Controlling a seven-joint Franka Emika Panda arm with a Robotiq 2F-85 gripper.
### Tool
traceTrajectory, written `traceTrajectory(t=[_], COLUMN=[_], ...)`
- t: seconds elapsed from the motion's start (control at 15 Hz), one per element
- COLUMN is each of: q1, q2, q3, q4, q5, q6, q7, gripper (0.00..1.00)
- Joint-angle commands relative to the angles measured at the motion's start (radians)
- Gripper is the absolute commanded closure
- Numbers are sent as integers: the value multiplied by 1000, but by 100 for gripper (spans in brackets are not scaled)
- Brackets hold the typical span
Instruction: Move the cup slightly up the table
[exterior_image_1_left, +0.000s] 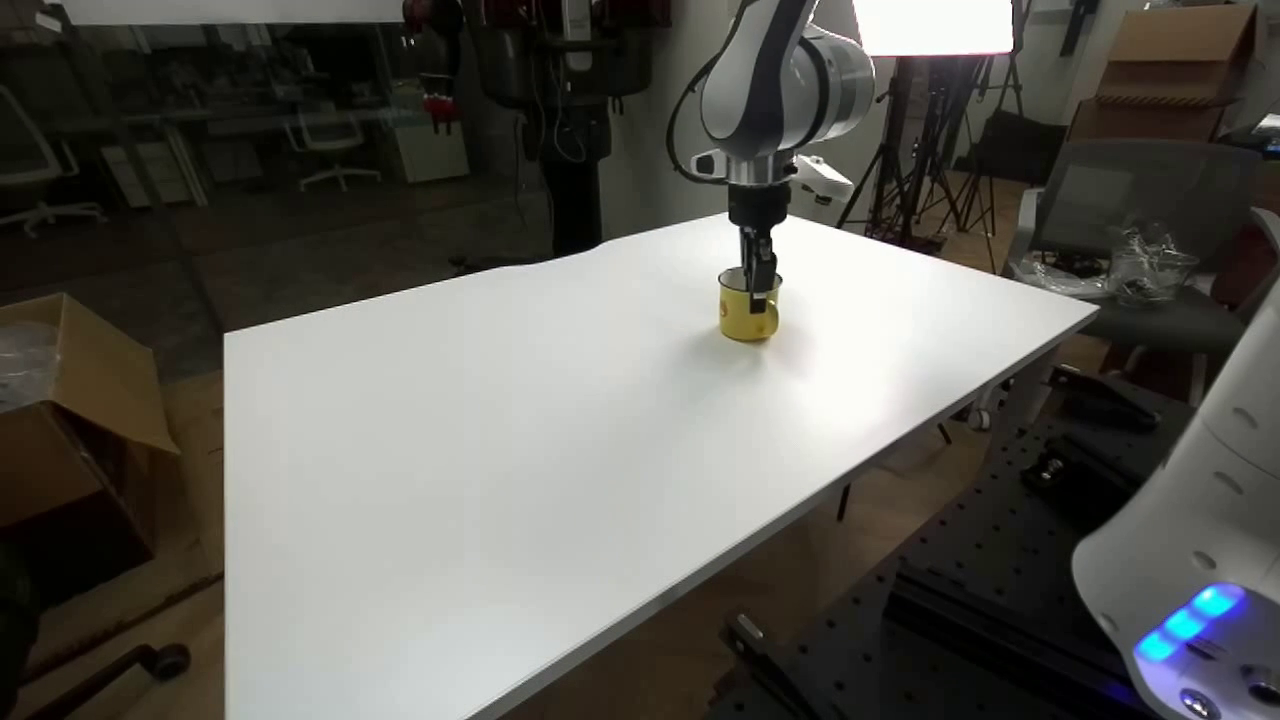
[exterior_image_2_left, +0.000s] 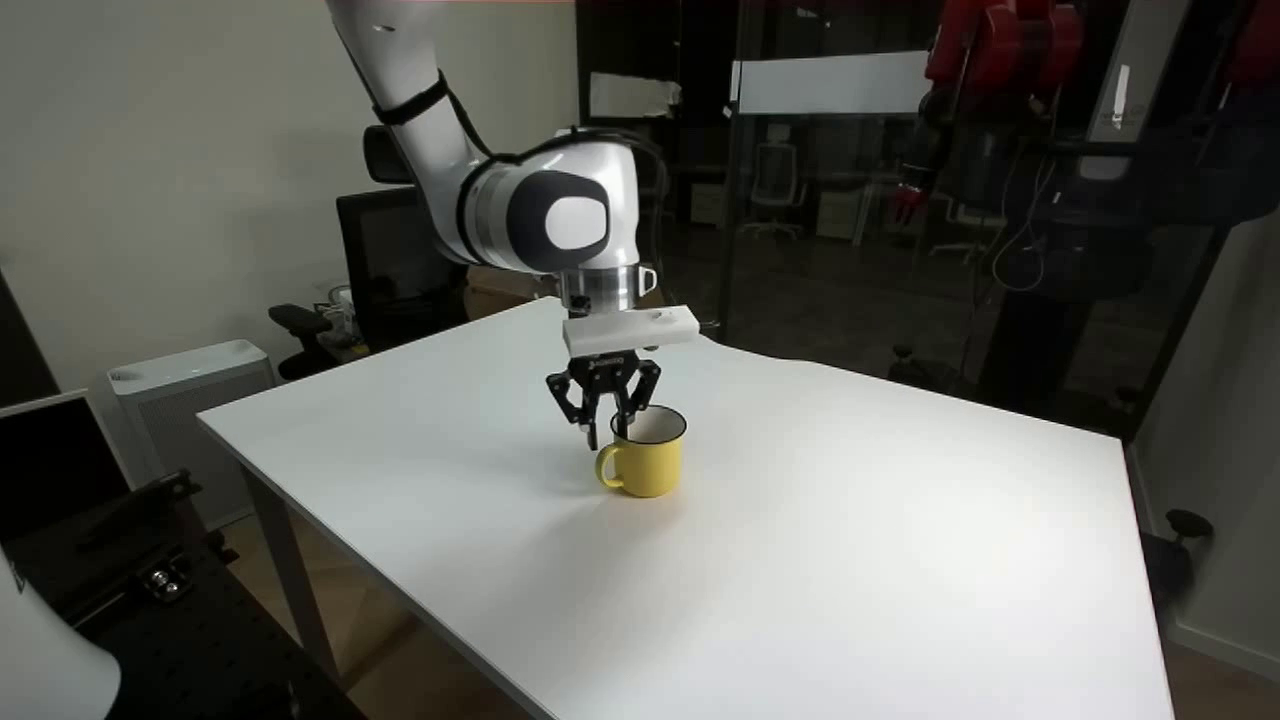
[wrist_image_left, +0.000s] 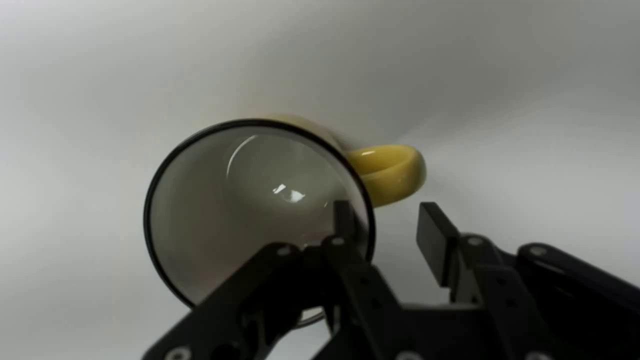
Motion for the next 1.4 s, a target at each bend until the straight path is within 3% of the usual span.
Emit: traceTrajectory(t=[0.0, 0.07, 0.2, 0.47, 0.8, 1.33], q1=[102, 138, 205, 256, 244, 137], q2=[-123, -109, -77, -4, 76, 189], q3=[-26, -44, -78, -72, -43, 40], q4=[-210, -209, -171, -15, 139, 304], q5=[-92, -142, -262, -410, -434, -351], q6=[80, 108, 140, 118, 125, 104], q7=[169, 233, 334, 381, 342, 164], gripper=[30, 74, 70, 98, 98, 98])
